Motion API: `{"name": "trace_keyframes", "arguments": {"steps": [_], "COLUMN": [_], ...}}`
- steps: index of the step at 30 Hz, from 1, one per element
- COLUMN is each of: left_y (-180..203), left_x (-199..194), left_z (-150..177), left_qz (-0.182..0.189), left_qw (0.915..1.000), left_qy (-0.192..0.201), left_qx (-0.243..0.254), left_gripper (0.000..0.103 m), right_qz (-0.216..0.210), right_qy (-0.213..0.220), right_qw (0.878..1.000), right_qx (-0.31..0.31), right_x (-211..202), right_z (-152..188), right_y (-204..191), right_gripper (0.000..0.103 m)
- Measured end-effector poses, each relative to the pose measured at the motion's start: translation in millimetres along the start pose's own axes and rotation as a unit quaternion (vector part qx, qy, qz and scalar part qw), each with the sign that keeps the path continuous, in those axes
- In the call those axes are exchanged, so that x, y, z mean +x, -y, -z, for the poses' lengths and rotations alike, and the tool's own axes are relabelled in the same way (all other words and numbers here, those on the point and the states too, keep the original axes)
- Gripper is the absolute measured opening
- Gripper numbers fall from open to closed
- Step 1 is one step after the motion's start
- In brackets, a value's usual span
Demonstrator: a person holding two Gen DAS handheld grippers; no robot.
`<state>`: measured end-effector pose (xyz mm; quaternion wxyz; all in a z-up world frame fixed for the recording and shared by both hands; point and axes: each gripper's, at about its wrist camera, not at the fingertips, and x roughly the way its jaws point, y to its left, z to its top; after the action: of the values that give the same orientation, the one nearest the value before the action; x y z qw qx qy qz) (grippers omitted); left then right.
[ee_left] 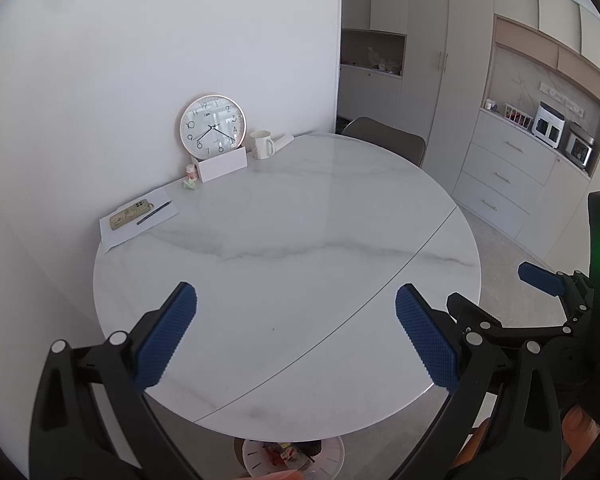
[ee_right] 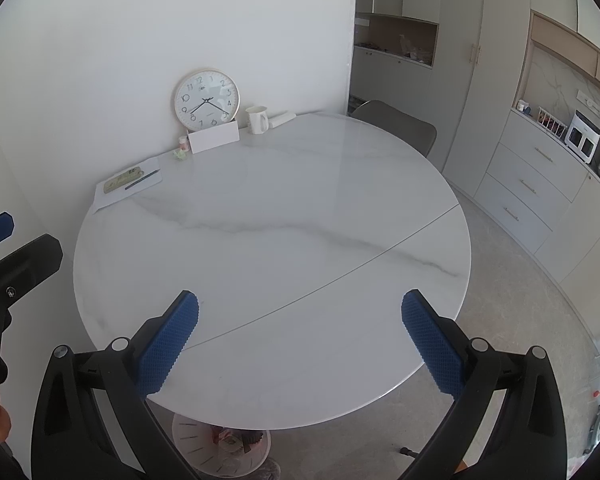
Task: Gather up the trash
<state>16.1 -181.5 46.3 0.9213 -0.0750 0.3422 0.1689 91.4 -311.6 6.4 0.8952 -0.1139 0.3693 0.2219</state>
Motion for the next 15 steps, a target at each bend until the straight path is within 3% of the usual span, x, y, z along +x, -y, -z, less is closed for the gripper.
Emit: {"name": "trace_keyframes", "arguments": {"steps": [15], "left_y": [-3.6], "left_x": [0.4], "left_z": [6.0], "left_qz": [0.002], "left_qw": [1.0000], "left_qy": [-0.002], "left_qx": [-0.002], "left_gripper": [0.095], "right_qz": [-0.003], "right_qy": [-0.001], "right_qw": [1.000], "right_qx": [0.000], "right_x": [0.7], "right_z": [-0.2], "right_y": [-5.1], "right_gripper": [0.101]}}
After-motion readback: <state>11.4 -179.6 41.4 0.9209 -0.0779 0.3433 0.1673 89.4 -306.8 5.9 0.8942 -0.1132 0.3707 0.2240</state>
